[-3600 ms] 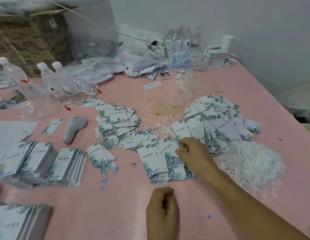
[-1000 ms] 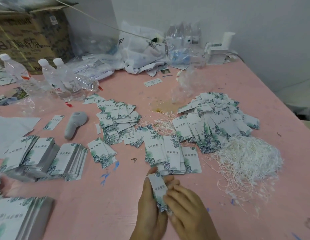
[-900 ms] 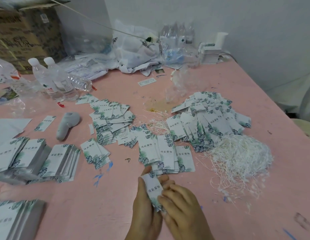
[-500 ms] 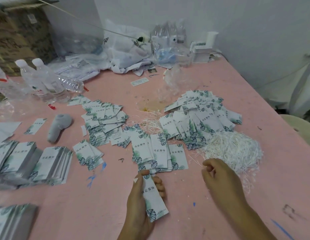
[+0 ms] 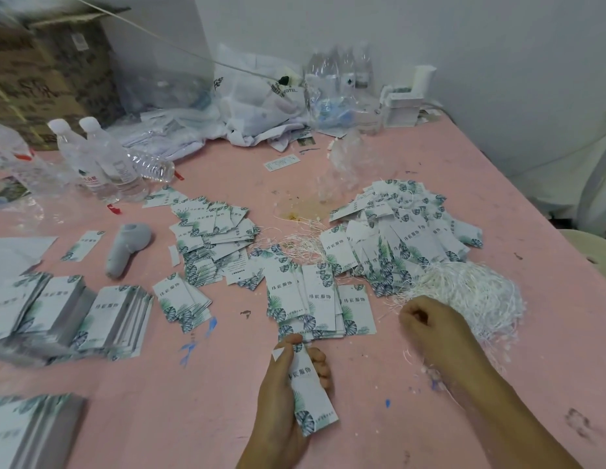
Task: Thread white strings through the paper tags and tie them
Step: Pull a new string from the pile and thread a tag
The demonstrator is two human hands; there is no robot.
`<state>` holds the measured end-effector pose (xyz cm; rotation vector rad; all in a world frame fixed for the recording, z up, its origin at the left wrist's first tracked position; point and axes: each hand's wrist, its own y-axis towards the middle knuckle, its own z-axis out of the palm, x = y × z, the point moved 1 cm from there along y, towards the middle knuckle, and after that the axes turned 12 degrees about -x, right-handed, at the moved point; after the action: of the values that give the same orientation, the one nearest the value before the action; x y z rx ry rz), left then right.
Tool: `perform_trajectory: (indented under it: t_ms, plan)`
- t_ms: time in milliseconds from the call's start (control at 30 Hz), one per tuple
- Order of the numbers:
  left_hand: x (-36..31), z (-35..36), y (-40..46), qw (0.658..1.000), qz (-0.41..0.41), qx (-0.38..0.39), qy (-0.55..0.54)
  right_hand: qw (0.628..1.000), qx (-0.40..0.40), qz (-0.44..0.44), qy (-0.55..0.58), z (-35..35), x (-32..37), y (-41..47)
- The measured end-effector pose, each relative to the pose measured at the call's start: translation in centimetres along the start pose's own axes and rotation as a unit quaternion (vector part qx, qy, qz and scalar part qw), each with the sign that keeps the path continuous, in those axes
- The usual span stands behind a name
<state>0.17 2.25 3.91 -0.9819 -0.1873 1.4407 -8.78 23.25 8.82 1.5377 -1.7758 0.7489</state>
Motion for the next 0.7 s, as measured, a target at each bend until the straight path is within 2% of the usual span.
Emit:
perform_trajectory:
  t_ms: [100,233,333,467,600,633,700]
  plan:
    - [0.1,-0.1,0.1,1.000,-0.005,0.001,-0.002,0.991,-0.039,0.017,0.129,-1.3,0.9,0.1]
    - [0.1,-0.1,0.2,1.000,-0.005,0.002,-0.004,0.983,-0.052,0.007,0.174,-2.9,1.9,1.0]
    - [0.1,-0.2,0.2,1.000,-0.003,-0.001,-0.003,0.974,-0.090,0.009,0.209,-4.0,2.5,1.6]
    - [0.1,-0.2,0.2,1.000,-0.003,-0.001,-0.005,0.963,-0.137,-0.040,0.229,-5.7,4.2,2.3]
    - [0.2,-0.4,0.3,1.000,0.000,0.004,-0.001,0.929,-0.151,-0.092,0.324,-7.5,5.9,2.6]
    - [0.2,-0.4,0.4,1.000,-0.001,0.005,-0.002,0.926,-0.152,-0.098,0.331,-7.7,5.9,2.6]
    - [0.2,-0.4,0.4,1.000,-0.001,0.006,-0.001,0.945,-0.154,-0.094,0.273,-7.2,5.4,2.7]
